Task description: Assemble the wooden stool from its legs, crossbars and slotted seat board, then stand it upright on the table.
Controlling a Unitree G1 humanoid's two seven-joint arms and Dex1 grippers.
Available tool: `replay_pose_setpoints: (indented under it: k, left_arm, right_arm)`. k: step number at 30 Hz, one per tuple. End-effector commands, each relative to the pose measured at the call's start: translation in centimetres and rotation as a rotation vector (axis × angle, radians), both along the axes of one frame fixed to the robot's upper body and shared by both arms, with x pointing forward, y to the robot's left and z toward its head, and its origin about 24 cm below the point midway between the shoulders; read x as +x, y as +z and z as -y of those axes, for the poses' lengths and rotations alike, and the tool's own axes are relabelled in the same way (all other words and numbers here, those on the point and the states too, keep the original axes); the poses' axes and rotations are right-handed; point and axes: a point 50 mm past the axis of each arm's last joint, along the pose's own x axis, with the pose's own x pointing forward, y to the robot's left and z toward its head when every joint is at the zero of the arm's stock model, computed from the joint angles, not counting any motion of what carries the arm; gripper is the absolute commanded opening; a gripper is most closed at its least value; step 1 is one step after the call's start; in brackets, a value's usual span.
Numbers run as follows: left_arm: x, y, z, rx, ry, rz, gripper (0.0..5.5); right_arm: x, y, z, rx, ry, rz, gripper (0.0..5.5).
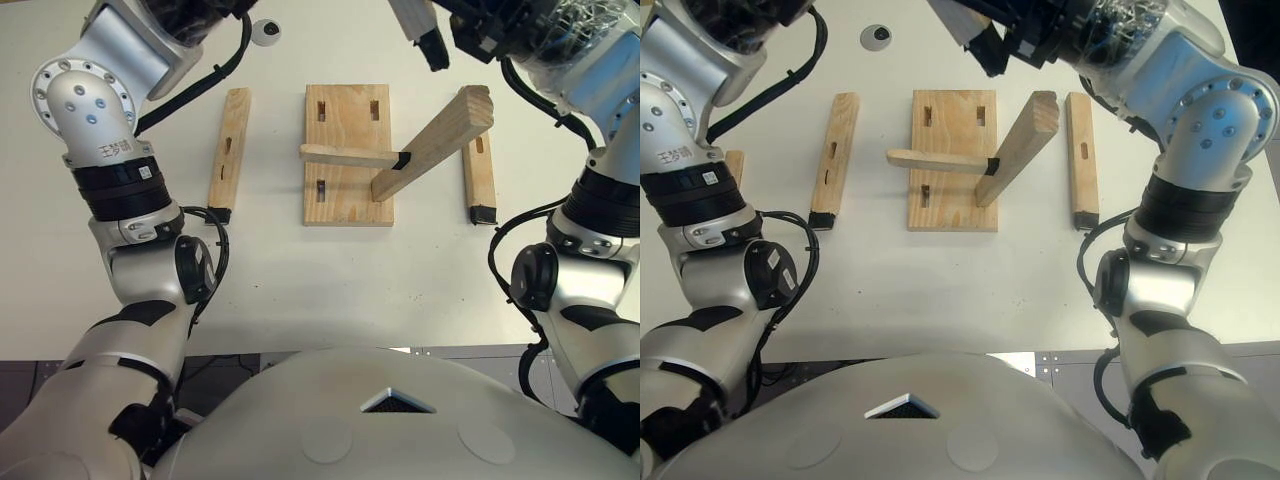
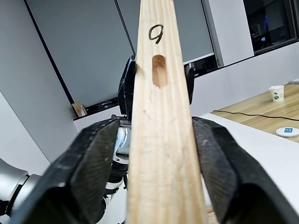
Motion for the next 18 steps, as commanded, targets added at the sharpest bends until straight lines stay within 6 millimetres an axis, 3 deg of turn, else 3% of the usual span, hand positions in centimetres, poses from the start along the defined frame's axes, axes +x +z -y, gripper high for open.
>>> replay_pose_setpoints:
  k: [1,4,9,14,18]
  left_arm:
    - [0.8,-1.7,-0.8,0.109,0.138,0.018,2.04]
    - [1.1,-2.9,-1.7,0.154,0.193,0.022,2.04]
    - [2.0,-6.2,-5.1,0.255,0.303,-0.036,2.03]
    - [0.7,-10.5,-7.1,0.388,0.282,-0.068,2.03]
    - [-0.5,-12.7,-7.2,0.370,0.238,-0.111,2.03]
  right_arm:
    - [-0.2,0.0,0.7,-0.082,-0.031,0.056,3.50]
    - [0.3,0.1,1.7,-0.104,-0.099,0.094,3.76]
    - [2.0,0.7,5.0,-0.048,-0.302,0.122,3.76]
    - [2.9,0.1,7.3,-0.039,-0.425,0.101,3.76]
    - [3.1,-0.6,8.1,-0.045,-0.472,0.083,3.76]
